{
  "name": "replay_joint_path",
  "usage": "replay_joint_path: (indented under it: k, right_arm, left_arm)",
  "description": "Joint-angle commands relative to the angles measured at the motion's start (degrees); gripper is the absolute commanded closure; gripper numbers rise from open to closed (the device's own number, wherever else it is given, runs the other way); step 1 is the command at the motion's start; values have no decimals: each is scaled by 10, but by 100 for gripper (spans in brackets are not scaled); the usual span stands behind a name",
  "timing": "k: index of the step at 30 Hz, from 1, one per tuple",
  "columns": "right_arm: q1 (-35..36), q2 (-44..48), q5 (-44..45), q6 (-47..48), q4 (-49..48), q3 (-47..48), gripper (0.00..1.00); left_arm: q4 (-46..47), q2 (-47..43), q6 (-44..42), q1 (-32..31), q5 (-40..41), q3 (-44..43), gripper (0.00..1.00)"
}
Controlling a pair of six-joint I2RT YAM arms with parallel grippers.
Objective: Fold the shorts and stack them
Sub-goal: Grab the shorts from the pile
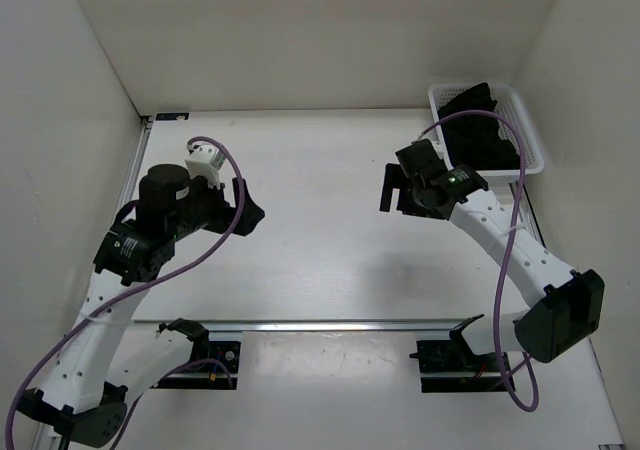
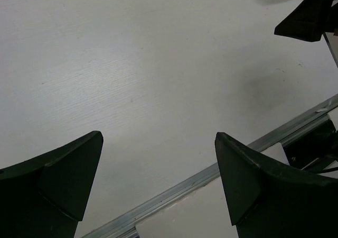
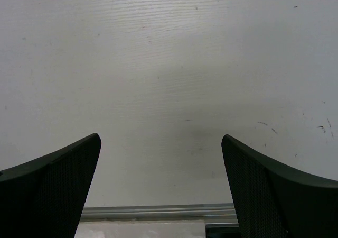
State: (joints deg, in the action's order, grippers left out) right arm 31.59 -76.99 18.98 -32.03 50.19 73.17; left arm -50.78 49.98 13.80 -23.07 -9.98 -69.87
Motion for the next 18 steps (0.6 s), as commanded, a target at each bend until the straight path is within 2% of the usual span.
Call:
replay_joint_path:
  k: [1, 9, 12, 14, 15, 16, 18]
  right_arm:
    - [-2, 0, 5, 23, 2, 19, 1]
    - [-11, 25, 46, 25, 2, 14, 1]
    - [-53, 25, 46, 42, -12, 19, 1]
    - [-121, 15, 28, 65, -20, 38, 1]
    - [-151, 6, 6, 74, -26, 63, 5]
    - [-213, -20, -21, 82, -31, 79, 13]
    - [-270, -55, -72, 90, -41, 130, 37]
  left_arm:
    - [10, 9, -7, -1, -8, 14, 1]
    - [5, 44, 0, -1, 9, -4, 1]
    - [-5, 66, 13, -1, 9, -16, 1]
    - [-5, 82, 27, -1, 9, -21, 1]
    - [-11, 87, 27, -1, 14, -21, 1]
    - [-11, 93, 27, -1, 20, -21, 1]
    - [-11, 112, 20, -1, 13, -26, 1]
